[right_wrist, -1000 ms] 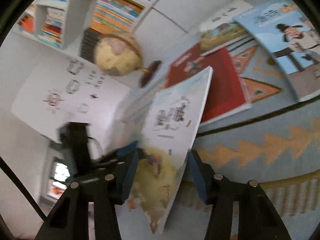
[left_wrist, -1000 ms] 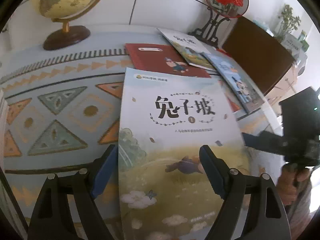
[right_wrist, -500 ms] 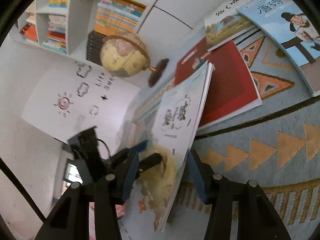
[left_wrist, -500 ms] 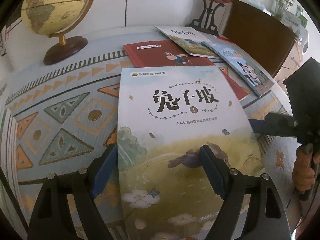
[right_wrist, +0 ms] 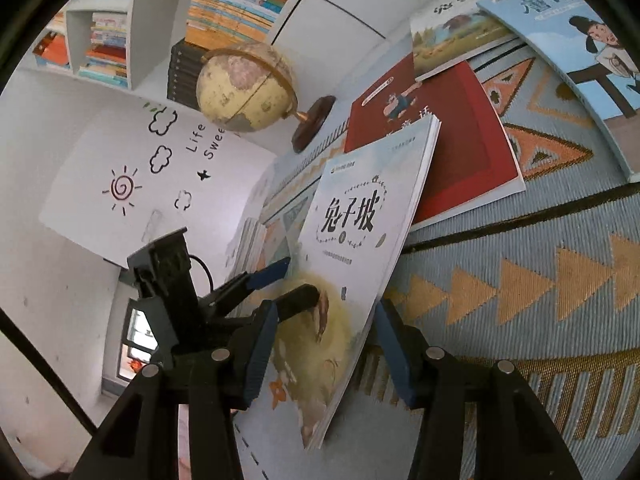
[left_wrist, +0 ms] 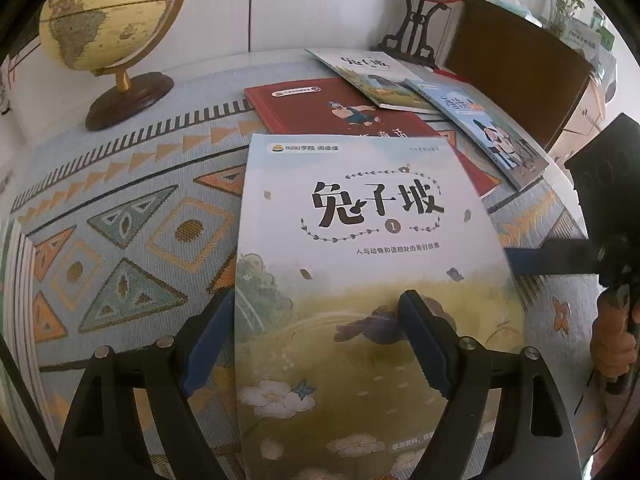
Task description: Organize books
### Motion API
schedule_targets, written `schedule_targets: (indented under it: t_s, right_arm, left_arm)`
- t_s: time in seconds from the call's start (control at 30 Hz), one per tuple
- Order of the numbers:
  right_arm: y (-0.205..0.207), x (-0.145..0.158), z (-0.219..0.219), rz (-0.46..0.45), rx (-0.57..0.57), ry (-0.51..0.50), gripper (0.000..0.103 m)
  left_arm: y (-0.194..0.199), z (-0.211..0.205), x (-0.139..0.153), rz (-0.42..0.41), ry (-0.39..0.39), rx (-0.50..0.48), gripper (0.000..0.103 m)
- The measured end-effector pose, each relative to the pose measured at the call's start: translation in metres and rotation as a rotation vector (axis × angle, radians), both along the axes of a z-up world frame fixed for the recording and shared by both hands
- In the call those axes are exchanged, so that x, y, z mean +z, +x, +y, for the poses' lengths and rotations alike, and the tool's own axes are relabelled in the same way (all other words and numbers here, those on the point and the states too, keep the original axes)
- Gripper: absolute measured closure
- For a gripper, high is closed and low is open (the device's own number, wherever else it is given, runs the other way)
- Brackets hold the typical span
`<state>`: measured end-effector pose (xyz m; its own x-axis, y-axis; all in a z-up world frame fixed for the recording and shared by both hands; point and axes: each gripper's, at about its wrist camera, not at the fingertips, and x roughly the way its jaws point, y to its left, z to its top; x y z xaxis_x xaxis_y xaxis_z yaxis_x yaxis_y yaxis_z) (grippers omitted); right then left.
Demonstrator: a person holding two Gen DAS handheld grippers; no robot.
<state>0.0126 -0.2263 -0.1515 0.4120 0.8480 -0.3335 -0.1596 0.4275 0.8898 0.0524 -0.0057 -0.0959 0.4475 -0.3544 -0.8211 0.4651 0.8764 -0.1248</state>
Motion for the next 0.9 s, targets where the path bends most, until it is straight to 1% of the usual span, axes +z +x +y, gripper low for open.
schedule_targets:
  t_s: [0.03, 0.1, 0.17, 0.2, 0.23, 0.27, 0.3, 0.37, 0.4, 0.47, 0.53, 0.57, 0.63, 0.67, 0.7, 0.73, 0.77, 0.8, 0.83, 0.87, 0.9]
  right_arm:
    - [0.0, 0.001, -0.001, -0.013, -0.006, 0.028, 0.051]
    - [0.003, 0.007, 0.004, -0.038, -0.01, 0.017, 0.051]
    - [0.01, 0.008, 0.026, -0.014, 0.034, -0.073, 0.053]
    - [0.012, 0.008, 0.04, -0.009, 0.022, -0.182, 0.059]
    - [0.013, 0.009, 0.048, -0.014, 0.0, -0.251, 0.068]
    - [0.014, 0.008, 0.052, -0.015, -0.016, -0.296, 0.074]
    - [0.015, 0.007, 0.053, -0.015, -0.031, -0.315, 0.086]
    - [0.016, 0.006, 0.049, 0.0, -0.033, -0.315, 0.086]
    - [0.016, 0.007, 0.045, 0.013, -0.037, -0.319, 0.086]
    - [0.016, 0.01, 0.039, 0.035, -0.052, -0.341, 0.083]
    - [0.015, 0.011, 0.033, 0.067, -0.06, -0.345, 0.079]
    - [0.014, 0.013, 0.03, 0.074, -0.061, -0.353, 0.079]
    - [0.012, 0.016, 0.024, 0.087, -0.064, -0.378, 0.073]
    - [0.01, 0.017, 0.019, 0.092, -0.074, -0.376, 0.07]
    - [0.01, 0.017, 0.015, 0.091, -0.084, -0.372, 0.064]
    - [0.009, 0.017, 0.014, 0.087, -0.084, -0.373, 0.062]
    - [0.007, 0.016, 0.013, 0.075, -0.08, -0.374, 0.063]
    - [0.007, 0.016, 0.013, 0.063, -0.083, -0.387, 0.068]
    - [0.005, 0.015, 0.013, 0.062, -0.094, -0.421, 0.081]
    - [0.004, 0.014, 0.012, 0.058, -0.095, -0.426, 0.083]
    - [0.003, 0.013, 0.011, 0.054, -0.109, -0.424, 0.086]
  left_arm:
    - [0.0, 0.0, 0.0, -0.001, -0.002, -0.003, 0.023]
    - [0.0, 0.002, 0.001, 0.005, -0.023, -0.007, 0.023]
    - [0.0, 0.006, 0.003, 0.032, -0.08, -0.008, 0.025]
    - [-0.001, 0.008, 0.004, 0.05, -0.115, -0.012, 0.028]
    - [-0.003, 0.009, 0.005, 0.064, -0.148, -0.02, 0.029]
    - [-0.006, 0.01, 0.007, 0.06, -0.169, -0.024, 0.032]
    - [-0.008, 0.012, 0.008, 0.055, -0.18, -0.024, 0.036]
    - [-0.007, 0.018, 0.005, 0.084, -0.219, -0.027, 0.041]
    - [-0.005, 0.02, 0.003, 0.099, -0.236, -0.027, 0.046]
    - [-0.003, 0.022, 0.003, 0.096, -0.244, -0.022, 0.046]
    - [-0.004, 0.02, 0.004, 0.09, -0.231, -0.025, 0.046]
    - [-0.005, 0.018, 0.004, 0.085, -0.22, -0.029, 0.046]
    - [-0.007, 0.014, 0.003, 0.065, -0.194, -0.037, 0.044]
    - [-0.007, 0.014, 0.003, 0.06, -0.193, -0.035, 0.043]
    - [-0.006, 0.013, 0.003, 0.06, -0.203, -0.034, 0.037]
    - [-0.005, 0.013, 0.002, 0.066, -0.223, -0.037, 0.034]
    - [-0.003, 0.012, 0.002, 0.07, -0.233, -0.037, 0.034]
    - [-0.001, 0.01, 0.002, 0.07, -0.233, -0.038, 0.034]
    - [0.001, 0.007, 0.002, 0.087, -0.246, -0.052, 0.035]
    - [0.001, 0.005, 0.002, 0.103, -0.262, -0.065, 0.039]
    - [0.001, 0.004, 0.003, 0.105, -0.264, -0.056, 0.04]
